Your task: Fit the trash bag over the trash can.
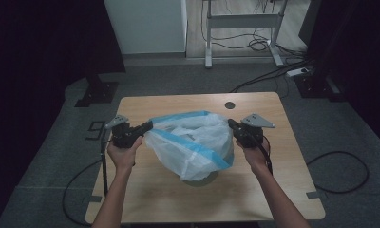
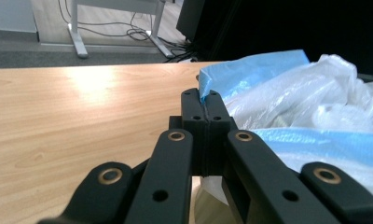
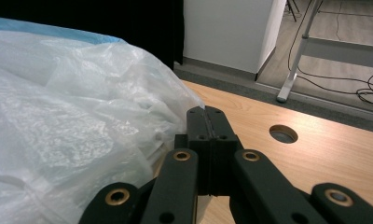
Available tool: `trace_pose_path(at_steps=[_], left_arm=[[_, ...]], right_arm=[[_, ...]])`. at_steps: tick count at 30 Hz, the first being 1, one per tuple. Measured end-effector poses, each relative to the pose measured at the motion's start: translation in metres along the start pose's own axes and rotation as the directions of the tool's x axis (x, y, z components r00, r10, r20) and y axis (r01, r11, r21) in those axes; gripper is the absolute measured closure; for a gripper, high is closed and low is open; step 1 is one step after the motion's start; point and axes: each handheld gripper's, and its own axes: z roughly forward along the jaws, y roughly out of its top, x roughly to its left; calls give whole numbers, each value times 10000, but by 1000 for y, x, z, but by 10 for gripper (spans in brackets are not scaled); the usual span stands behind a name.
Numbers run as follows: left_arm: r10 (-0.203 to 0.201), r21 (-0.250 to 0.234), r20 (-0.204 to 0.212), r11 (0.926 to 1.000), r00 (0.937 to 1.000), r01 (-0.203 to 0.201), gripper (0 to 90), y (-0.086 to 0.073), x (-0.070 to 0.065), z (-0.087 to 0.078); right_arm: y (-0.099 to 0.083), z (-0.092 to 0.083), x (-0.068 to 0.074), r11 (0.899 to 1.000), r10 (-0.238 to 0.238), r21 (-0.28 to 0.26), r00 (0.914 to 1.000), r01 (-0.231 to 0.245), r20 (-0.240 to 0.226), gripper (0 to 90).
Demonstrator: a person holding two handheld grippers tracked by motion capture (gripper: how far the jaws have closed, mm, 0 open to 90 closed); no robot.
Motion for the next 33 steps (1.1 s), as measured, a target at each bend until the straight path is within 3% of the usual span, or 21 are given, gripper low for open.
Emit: trace_pose_path(at_steps=[8,13,15,17,20,23,27,30,33], left_arm=[[-66,398,183,9992,9998,59,899,-10,-1,10],[100,748,237,9971,9997,-118,898,-16,-6,17],[150,800,224,9967,9996,-168,898,-17,-9,19],[230,788,259,9966,9994,-250,898,-17,-10,19],[265,670,306,9973,9992,-285,898,-16,-11,16],[257,569,337,9980,9991,-276,898,-15,-11,12],[200,429,425,9988,9989,-218,897,-14,-11,9],[141,369,468,9992,9988,-158,897,-14,-11,7],[155,362,441,9992,9989,-171,897,-13,-12,6]], right_arm=[[-4,2,0,9999,47,153,10000,-46,-80,889],[-9,6,0,9992,102,395,9998,-96,-164,876],[-10,5,-1,9992,152,357,9999,-154,61,800],[-7,-2,-3,9991,424,-57,9975,-421,569,667],[-2,-20,-8,9945,823,-702,9951,-784,553,582],[1,-42,-8,9901,882,-1106,9960,-861,145,550],[1,-67,3,9880,664,-1335,9938,-779,-888,506],[-1,-81,20,9892,499,-1252,9777,-766,-2041,470],[-1,-87,36,9902,377,-1171,9543,-755,-2963,442]])
